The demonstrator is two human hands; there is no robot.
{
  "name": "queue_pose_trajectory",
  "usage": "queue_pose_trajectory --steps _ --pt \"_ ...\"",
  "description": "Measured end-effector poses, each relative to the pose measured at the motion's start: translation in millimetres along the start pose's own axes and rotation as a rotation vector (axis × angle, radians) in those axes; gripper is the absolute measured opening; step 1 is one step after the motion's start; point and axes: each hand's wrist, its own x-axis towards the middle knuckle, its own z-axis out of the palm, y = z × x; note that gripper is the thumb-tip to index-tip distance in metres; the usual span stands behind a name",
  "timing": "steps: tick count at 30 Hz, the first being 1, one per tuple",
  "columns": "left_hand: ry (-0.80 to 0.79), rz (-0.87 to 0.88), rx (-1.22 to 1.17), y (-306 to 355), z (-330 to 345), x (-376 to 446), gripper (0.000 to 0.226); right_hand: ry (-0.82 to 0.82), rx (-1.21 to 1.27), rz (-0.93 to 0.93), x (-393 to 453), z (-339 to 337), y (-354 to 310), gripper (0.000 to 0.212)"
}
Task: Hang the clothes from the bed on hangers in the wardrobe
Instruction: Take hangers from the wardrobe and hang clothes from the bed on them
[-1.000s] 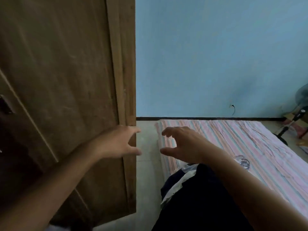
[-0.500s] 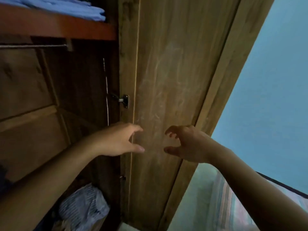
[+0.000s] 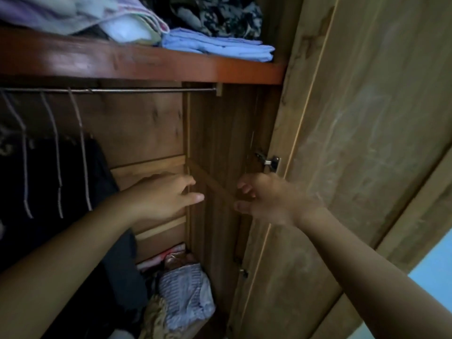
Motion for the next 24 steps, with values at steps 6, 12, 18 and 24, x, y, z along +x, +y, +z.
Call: queue_pose_trajectory --steps 6,12,18,24 --pt "0.194 -0.095 0.125 -59 -32 -23 0.024 0.002 -0.001 -0.132 54 14 -59 0.039" --pt "0.318 -0.305 0.25 -112 -56 -36 0.013 0.004 0.119 -0.261 103 31 -129 0.04" --pt "0.457 -0.415 0.156 -151 -65 -33 0.018 -0.048 0.314 -0.282 158 62 -202 0.033" --pt "0.503 -0.49 0.211 -178 -76 -26 0.026 -0.062 0.376 -0.236 193 90 -243 0.023"
